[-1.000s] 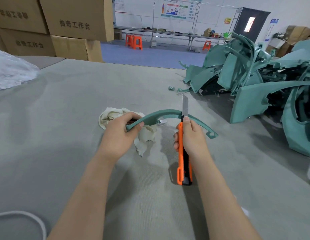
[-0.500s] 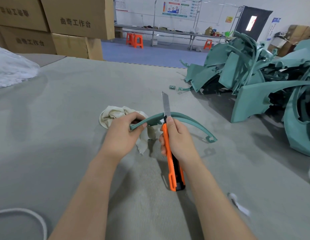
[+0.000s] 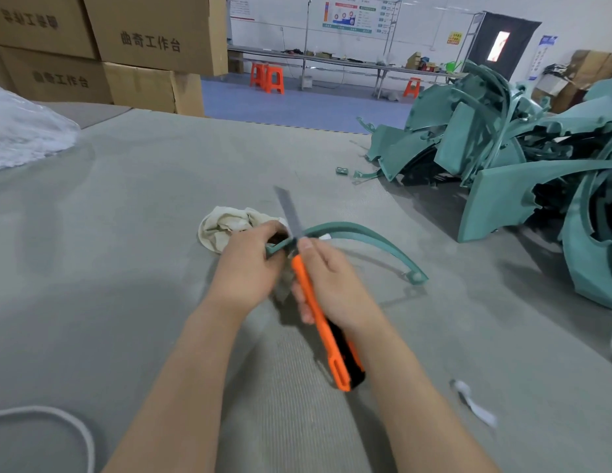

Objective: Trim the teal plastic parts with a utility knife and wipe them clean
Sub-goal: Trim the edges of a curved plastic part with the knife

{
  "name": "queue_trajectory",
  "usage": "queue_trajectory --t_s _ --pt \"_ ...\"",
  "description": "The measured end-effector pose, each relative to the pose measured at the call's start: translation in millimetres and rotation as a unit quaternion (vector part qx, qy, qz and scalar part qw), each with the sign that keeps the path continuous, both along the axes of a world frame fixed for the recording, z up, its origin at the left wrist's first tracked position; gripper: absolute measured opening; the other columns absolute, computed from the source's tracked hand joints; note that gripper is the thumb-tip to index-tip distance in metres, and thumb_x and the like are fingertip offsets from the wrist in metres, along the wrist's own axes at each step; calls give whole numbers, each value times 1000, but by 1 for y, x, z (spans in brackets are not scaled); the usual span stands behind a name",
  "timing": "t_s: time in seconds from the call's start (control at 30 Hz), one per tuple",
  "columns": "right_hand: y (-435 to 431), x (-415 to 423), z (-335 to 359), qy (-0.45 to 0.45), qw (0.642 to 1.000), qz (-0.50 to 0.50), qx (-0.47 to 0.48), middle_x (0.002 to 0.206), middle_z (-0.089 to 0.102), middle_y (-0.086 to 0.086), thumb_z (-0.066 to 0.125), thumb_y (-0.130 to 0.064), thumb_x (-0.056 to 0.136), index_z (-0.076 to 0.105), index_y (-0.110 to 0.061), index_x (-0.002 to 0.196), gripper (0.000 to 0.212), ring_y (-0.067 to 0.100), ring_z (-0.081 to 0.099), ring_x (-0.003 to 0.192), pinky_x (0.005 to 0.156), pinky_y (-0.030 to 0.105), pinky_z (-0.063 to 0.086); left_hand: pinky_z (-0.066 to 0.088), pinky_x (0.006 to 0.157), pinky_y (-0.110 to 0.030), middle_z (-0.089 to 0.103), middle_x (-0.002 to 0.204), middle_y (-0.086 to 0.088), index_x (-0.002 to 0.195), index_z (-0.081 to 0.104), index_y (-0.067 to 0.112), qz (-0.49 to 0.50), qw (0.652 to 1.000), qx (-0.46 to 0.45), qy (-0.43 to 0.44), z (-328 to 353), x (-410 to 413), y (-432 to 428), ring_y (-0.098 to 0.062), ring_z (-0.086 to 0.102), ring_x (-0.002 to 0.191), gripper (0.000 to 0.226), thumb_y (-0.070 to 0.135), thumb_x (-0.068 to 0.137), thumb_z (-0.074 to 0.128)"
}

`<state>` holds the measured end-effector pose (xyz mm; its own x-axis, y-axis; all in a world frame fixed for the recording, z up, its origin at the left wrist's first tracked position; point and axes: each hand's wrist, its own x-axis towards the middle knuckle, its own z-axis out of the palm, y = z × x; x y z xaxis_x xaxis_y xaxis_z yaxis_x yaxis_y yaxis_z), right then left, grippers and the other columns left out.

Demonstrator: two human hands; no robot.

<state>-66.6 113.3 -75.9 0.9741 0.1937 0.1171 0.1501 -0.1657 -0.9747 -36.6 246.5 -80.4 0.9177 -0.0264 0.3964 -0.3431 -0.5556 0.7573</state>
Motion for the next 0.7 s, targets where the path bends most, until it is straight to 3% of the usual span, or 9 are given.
queue_trajectory --t_s 0.07,0.17,0.3,0.4,0.53,0.7 --pt "12 -3 -1 -18 999 40 -10 52 47 6 34 -27 106 42 -14 77 33 16 43 32 34 22 35 52 73 -32 69 77 2 91 67 19 18 999 -17 30 -1 2 1 -18 65 78 30 -5 82 50" --pt "8 -4 3 -30 999 45 5 49 48 2 34 -27 106 44 -13 78 33 15 43 32 35 22 35 48 70 -23 65 75 12 85 66 22 8 1000 -14 14 -3 2 4 -11 62 76 25 -1 85 55" --pt "-21 3 10 8 994 -88 60 50 51 1 36 -35 105 50 -11 82 35 14 45 35 37 23 39 43 69 -23 63 75 17 84 64 29 -11 1000 -15 -18 -3 0 1 -3 56 72 19 11 88 66" --pt "-36 9 9 32 988 -151 24 53 54 2 36 -39 104 51 -12 81 39 14 49 37 38 21 41 42 65 -19 62 73 19 82 64 31 1 999 -32 -9 -2 0 1 2 54 67 20 12 89 65" --pt "-35 9 5 16 991 -134 -21 54 53 5 37 -41 103 50 -10 81 40 16 49 37 38 22 41 40 62 -17 60 70 16 91 68 21 11 999 -43 -10 -2 0 0 0 51 62 9 15 91 63" --pt "-27 7 5 -5 995 -97 -33 53 52 5 37 -40 104 47 -11 79 39 16 49 37 38 21 40 39 61 -15 58 71 17 91 66 25 25 998 -56 -27 0 0 -2 2 50 64 11 15 92 61"
